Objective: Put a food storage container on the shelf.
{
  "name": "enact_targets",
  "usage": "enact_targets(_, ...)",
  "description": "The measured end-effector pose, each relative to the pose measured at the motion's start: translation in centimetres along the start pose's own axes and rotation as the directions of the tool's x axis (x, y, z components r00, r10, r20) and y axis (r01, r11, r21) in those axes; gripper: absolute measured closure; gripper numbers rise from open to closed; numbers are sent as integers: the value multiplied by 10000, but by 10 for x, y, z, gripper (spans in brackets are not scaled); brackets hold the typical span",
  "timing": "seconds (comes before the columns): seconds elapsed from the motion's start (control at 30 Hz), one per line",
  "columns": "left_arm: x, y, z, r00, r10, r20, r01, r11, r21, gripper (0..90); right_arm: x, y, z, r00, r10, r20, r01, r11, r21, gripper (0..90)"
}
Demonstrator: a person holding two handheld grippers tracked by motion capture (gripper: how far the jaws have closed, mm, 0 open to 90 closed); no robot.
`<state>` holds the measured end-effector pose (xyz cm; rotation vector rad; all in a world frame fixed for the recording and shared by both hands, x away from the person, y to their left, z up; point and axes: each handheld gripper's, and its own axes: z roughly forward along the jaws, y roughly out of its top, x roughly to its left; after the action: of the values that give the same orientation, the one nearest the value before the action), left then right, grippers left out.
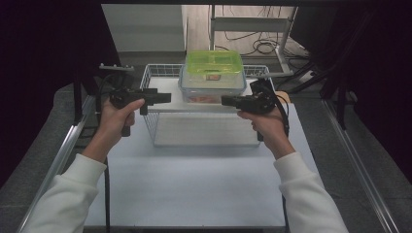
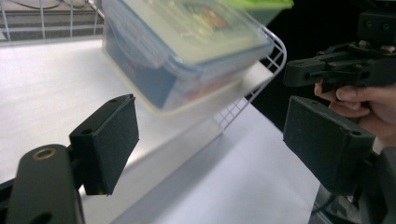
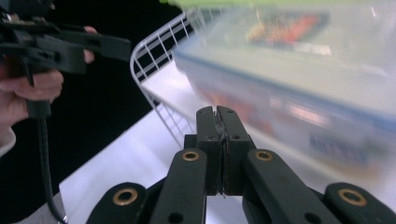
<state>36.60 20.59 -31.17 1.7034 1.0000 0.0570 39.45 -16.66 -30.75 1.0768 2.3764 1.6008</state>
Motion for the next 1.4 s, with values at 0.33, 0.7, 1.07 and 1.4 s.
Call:
enact_targets(0.33,-7,-48,-19,9983,585,75,-588,9973,438,179,-17,-51,-30,9995,316,-27,-315,9985,449,870)
enact_targets(0.7,-9,-119,-13,9969,751,252,-773,9921,988,181,-26,-115,-41,9999,129,-111,-115,9932,1163,588)
enact_targets(1.07,6,-179,8,9988,491,53,-492,9820,1826,181,-35,-181,-43,9970,421,645,-529,9827,1773,496)
enact_targets(1.4,11,-192,16,9987,484,-147,-440,9752,2171,181,-44,-198,-41,9936,608,956,-791,9765,2005,478)
